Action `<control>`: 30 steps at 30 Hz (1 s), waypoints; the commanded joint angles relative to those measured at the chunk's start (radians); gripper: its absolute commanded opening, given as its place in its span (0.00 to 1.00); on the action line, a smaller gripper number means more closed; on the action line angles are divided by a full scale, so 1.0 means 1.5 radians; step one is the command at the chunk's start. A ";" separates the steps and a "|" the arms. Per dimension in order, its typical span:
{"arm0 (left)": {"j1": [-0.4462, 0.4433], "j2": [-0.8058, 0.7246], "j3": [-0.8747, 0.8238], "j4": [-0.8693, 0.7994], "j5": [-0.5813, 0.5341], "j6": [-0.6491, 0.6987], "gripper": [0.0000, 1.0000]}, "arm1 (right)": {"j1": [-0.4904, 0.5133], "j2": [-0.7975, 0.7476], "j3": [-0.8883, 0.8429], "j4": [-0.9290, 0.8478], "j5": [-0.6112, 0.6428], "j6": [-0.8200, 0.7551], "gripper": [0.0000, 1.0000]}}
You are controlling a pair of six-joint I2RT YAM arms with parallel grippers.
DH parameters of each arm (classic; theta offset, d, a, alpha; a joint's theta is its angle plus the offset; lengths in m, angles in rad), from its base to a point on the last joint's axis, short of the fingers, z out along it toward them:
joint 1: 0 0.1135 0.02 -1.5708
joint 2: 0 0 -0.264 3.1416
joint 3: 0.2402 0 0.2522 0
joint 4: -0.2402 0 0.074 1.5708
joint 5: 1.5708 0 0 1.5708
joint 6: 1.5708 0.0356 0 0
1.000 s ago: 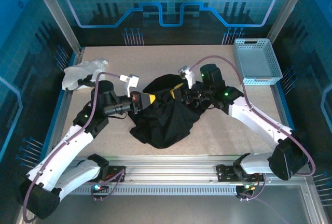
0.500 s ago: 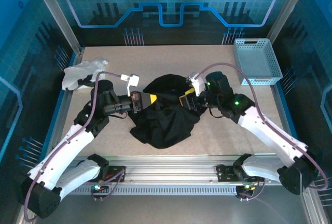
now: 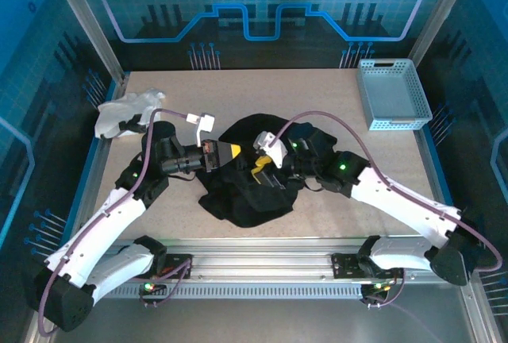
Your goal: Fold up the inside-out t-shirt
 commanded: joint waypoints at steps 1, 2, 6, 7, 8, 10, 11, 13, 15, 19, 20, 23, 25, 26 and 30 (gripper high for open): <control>0.005 -0.007 0.009 0.013 -0.002 -0.003 0.00 | 0.006 0.025 0.040 -0.005 0.046 -0.012 0.32; 0.005 -0.007 0.010 0.012 -0.001 -0.002 0.00 | 0.006 0.033 0.045 -0.007 0.054 -0.010 0.32; 0.005 -0.007 0.011 0.013 -0.001 0.000 0.00 | 0.006 0.054 0.053 -0.010 0.055 -0.009 0.32; 0.006 -0.007 0.012 0.011 -0.001 0.001 0.00 | 0.006 0.059 0.053 -0.012 0.057 -0.009 0.30; 0.006 -0.007 0.012 0.012 -0.002 0.001 0.00 | 0.006 0.063 0.053 -0.013 0.055 -0.009 0.28; 0.005 -0.007 0.011 0.012 -0.004 0.003 0.00 | 0.006 0.066 0.051 -0.011 0.050 -0.007 0.25; 0.006 -0.006 0.011 0.012 -0.005 0.003 0.00 | 0.006 0.067 0.050 -0.010 0.046 -0.006 0.24; 0.006 -0.006 0.012 0.012 -0.008 0.003 0.00 | 0.007 0.068 0.047 -0.008 0.044 -0.001 0.24; 0.005 -0.006 0.011 0.012 -0.010 0.003 0.00 | 0.006 0.071 0.047 -0.010 0.048 0.000 0.21; 0.005 -0.007 0.013 0.008 -0.022 0.002 0.00 | -0.001 0.063 0.048 -0.010 0.040 0.005 0.00; 0.005 -0.007 0.014 0.002 -0.031 0.001 0.00 | -0.007 0.054 0.048 -0.008 0.029 0.008 0.00; 0.005 -0.007 0.021 -0.034 -0.082 0.000 0.00 | -0.037 0.015 0.046 0.002 -0.025 0.023 0.00; 0.008 -0.007 0.026 -0.061 -0.123 0.001 0.00 | -0.068 -0.020 0.041 0.018 -0.086 0.042 0.00; 0.011 -0.008 0.027 -0.069 -0.136 -0.001 0.00 | -0.082 -0.035 0.037 0.028 -0.113 0.052 0.00; 0.039 -0.010 0.018 -0.072 -0.149 -0.030 0.00 | -0.158 -0.106 -0.011 0.108 -0.226 0.123 0.00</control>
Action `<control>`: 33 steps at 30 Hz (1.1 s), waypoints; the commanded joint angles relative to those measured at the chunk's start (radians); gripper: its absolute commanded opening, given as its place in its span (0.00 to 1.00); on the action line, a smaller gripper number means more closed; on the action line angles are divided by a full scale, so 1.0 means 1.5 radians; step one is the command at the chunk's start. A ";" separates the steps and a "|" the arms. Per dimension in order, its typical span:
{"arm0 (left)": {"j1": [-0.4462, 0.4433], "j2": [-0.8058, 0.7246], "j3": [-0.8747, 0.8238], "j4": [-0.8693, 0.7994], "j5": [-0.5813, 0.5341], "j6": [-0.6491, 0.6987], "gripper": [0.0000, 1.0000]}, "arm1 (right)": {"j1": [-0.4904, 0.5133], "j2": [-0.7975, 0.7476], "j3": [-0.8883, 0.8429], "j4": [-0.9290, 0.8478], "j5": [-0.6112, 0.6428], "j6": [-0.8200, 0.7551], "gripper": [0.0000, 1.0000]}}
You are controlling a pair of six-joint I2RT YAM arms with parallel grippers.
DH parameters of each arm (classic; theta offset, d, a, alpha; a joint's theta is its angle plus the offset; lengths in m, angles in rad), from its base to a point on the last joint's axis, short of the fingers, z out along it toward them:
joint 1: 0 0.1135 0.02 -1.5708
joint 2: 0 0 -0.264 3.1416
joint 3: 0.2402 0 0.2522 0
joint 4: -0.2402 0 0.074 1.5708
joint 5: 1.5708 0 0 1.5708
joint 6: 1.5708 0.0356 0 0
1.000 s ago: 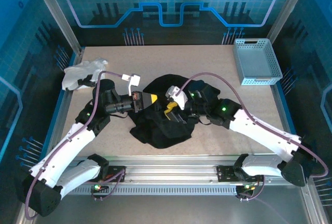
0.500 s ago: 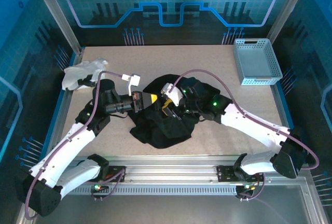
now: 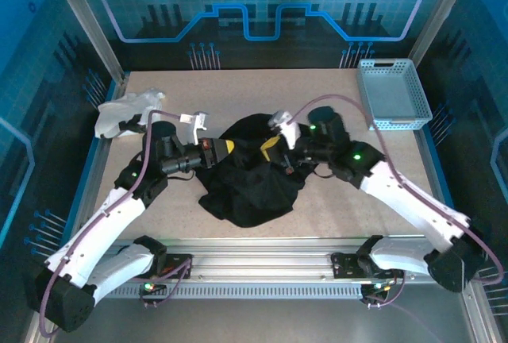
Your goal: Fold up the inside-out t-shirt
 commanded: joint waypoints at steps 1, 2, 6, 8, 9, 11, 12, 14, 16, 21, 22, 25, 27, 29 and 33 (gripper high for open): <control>0.027 -0.011 0.012 -0.011 -0.029 -0.032 0.00 | -0.058 -0.062 -0.049 0.094 -0.134 0.083 0.00; 0.033 -0.012 0.009 -0.004 -0.025 -0.039 0.00 | -0.074 -0.071 -0.063 0.111 -0.142 0.097 0.00; 0.043 -0.017 0.007 0.019 0.001 -0.054 0.00 | -0.115 -0.095 -0.117 0.144 -0.130 0.137 0.00; 0.044 -0.018 0.008 0.037 0.025 -0.060 0.00 | -0.117 -0.098 -0.132 0.142 -0.101 0.145 0.00; 0.044 -0.019 0.008 0.046 0.038 -0.063 0.00 | -0.117 -0.098 -0.135 0.136 -0.082 0.146 0.00; 0.044 -0.019 0.004 0.080 0.074 -0.072 0.00 | -0.112 -0.092 -0.136 0.123 -0.056 0.144 0.00; 0.044 -0.017 0.000 0.101 0.099 -0.077 0.00 | -0.108 -0.087 -0.135 0.118 -0.050 0.142 0.00; 0.044 -0.019 -0.005 0.134 0.128 -0.087 0.00 | -0.103 -0.076 -0.129 0.120 -0.057 0.140 0.00; 0.044 -0.023 -0.004 0.122 0.115 -0.077 0.00 | -0.097 -0.069 -0.123 0.138 -0.082 0.140 0.00; 0.044 -0.011 0.016 -0.064 -0.084 -0.005 0.00 | -0.095 -0.054 -0.103 0.201 -0.142 0.168 0.00; 0.044 -0.005 0.011 -0.072 -0.103 0.003 0.00 | -0.095 -0.048 -0.100 0.213 -0.150 0.178 0.00; 0.044 0.011 -0.008 -0.063 -0.137 0.009 0.03 | -0.093 -0.026 -0.090 0.261 -0.181 0.213 0.00; 0.044 0.020 -0.016 -0.060 -0.160 0.013 0.04 | -0.088 -0.010 -0.083 0.275 -0.186 0.223 0.00; 0.044 0.025 -0.022 -0.059 -0.177 0.022 0.05 | -0.080 0.002 -0.075 0.280 -0.185 0.227 0.00; 0.042 0.032 -0.025 -0.081 -0.193 0.041 0.12 | -0.065 0.027 -0.064 0.300 -0.180 0.246 0.00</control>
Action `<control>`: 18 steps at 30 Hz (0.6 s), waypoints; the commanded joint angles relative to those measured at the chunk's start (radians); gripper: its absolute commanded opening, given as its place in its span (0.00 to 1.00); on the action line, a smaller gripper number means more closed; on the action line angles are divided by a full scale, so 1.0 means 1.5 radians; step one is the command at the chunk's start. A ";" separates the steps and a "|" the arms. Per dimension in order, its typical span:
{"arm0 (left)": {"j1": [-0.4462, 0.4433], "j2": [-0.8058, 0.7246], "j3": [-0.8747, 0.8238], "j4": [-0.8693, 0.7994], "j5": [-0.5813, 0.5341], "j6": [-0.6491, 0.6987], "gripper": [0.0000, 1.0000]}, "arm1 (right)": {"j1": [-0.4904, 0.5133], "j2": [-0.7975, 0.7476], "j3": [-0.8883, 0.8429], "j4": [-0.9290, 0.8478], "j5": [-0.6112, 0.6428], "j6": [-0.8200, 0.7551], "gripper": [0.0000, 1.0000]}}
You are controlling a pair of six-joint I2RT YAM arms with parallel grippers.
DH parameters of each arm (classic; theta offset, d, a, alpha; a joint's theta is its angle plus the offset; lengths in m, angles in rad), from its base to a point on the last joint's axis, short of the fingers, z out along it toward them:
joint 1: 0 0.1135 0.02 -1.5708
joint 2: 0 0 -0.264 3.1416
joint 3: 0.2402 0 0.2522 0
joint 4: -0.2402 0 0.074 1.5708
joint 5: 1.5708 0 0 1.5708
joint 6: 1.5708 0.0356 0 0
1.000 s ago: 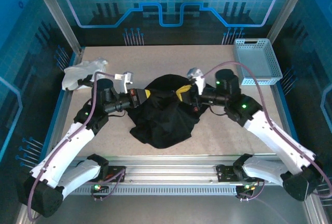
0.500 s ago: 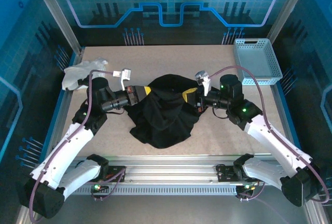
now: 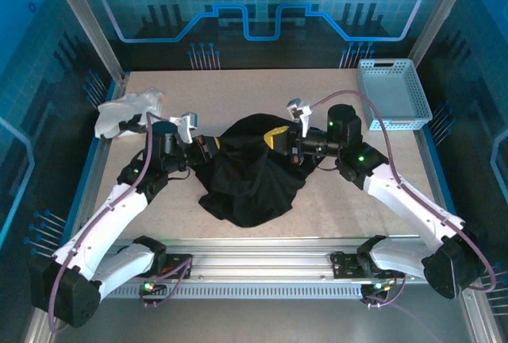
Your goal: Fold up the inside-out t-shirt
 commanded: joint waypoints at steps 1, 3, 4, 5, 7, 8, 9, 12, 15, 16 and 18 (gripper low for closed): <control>0.004 0.001 -0.006 -0.032 -0.049 0.036 0.16 | 0.015 0.016 0.030 0.053 -0.015 0.032 0.00; -0.005 -0.010 -0.009 -0.050 -0.063 0.047 0.24 | 0.022 0.029 0.038 0.058 -0.008 0.037 0.00; -0.012 -0.017 -0.009 -0.059 -0.075 0.052 0.27 | 0.025 0.036 0.042 0.060 -0.006 0.039 0.00; -0.022 -0.027 -0.010 -0.073 -0.094 0.057 0.31 | 0.027 0.042 0.046 0.060 -0.003 0.041 0.00; -0.052 -0.048 -0.008 -0.100 -0.146 0.069 0.36 | 0.029 0.054 0.053 0.059 0.000 0.045 0.00; -0.076 -0.057 -0.007 -0.113 -0.179 0.078 0.38 | 0.030 0.060 0.056 0.059 0.001 0.047 0.00; -0.103 -0.065 -0.004 -0.123 -0.209 0.087 0.39 | 0.030 0.065 0.059 0.059 0.002 0.049 0.00; -0.175 -0.064 0.004 -0.124 -0.252 0.121 0.40 | 0.031 0.078 0.064 0.061 0.004 0.055 0.00; -0.207 -0.027 0.014 -0.102 -0.225 0.145 0.41 | 0.031 0.083 0.069 0.060 0.006 0.056 0.00; -0.210 -0.011 0.018 -0.097 -0.216 0.149 0.41 | 0.031 0.083 0.070 0.059 0.008 0.055 0.00; -0.216 0.021 0.025 -0.086 -0.198 0.159 0.41 | 0.031 0.081 0.073 0.051 0.012 0.051 0.00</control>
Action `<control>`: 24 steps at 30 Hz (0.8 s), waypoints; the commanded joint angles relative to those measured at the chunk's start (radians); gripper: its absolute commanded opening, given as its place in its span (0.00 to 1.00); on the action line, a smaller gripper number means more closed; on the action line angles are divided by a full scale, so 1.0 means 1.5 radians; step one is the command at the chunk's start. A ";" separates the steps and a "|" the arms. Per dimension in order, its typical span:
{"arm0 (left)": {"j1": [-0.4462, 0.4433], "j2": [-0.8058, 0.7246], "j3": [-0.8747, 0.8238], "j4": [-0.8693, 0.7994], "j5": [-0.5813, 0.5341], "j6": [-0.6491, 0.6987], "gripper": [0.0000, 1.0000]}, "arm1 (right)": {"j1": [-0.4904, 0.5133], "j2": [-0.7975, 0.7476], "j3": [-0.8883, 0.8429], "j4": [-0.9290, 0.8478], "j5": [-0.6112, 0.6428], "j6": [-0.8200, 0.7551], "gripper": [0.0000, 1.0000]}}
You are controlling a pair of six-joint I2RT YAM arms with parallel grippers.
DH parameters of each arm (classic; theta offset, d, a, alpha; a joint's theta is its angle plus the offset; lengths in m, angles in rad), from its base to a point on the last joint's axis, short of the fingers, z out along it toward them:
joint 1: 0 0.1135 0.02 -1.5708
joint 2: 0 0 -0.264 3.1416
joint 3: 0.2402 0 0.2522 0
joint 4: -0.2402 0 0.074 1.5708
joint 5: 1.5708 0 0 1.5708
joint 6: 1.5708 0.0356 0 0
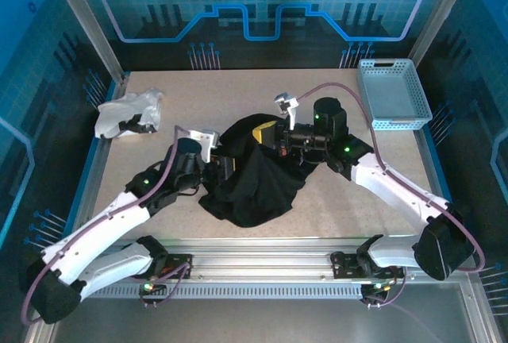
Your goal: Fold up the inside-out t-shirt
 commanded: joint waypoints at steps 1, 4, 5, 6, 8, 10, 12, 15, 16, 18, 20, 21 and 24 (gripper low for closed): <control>-0.011 0.046 0.024 0.014 0.007 0.046 0.42 | 0.009 -0.002 0.029 0.009 0.008 0.001 0.00; -0.022 0.070 0.021 0.047 0.017 0.067 0.43 | 0.007 -0.007 0.032 -0.002 0.009 -0.005 0.00; -0.023 0.078 0.021 0.052 0.010 0.072 0.44 | 0.007 -0.008 0.031 -0.004 0.009 -0.006 0.00; -0.023 0.086 0.023 0.054 0.001 0.078 0.44 | 0.006 -0.009 0.030 -0.005 0.008 -0.007 0.00; -0.023 0.101 0.027 0.055 -0.022 0.091 0.45 | 0.005 -0.011 0.028 -0.005 0.009 -0.007 0.00; -0.023 0.118 0.031 0.057 -0.031 0.104 0.47 | 0.004 -0.013 0.026 -0.006 0.009 -0.007 0.00; -0.023 0.136 0.034 0.061 -0.021 0.108 0.49 | 0.001 -0.015 0.025 -0.005 0.009 -0.007 0.00; -0.023 0.159 0.034 0.082 0.015 0.106 0.47 | -0.001 -0.016 0.025 -0.005 0.009 -0.008 0.00; -0.023 0.167 0.035 0.090 0.020 0.104 0.41 | -0.002 -0.015 0.025 -0.005 0.009 -0.009 0.00; -0.023 0.172 0.043 0.093 0.028 0.099 0.25 | -0.005 -0.015 0.024 -0.010 0.009 -0.012 0.00; -0.022 0.159 0.041 0.102 0.033 0.094 0.05 | -0.011 -0.020 0.024 -0.025 0.016 -0.022 0.00; -0.022 0.142 0.036 0.110 0.036 0.093 0.00 | -0.015 -0.027 0.021 -0.036 0.024 -0.028 0.00; -0.015 0.070 0.012 0.143 0.090 0.088 0.00 | -0.028 -0.046 0.014 -0.083 0.068 -0.054 0.00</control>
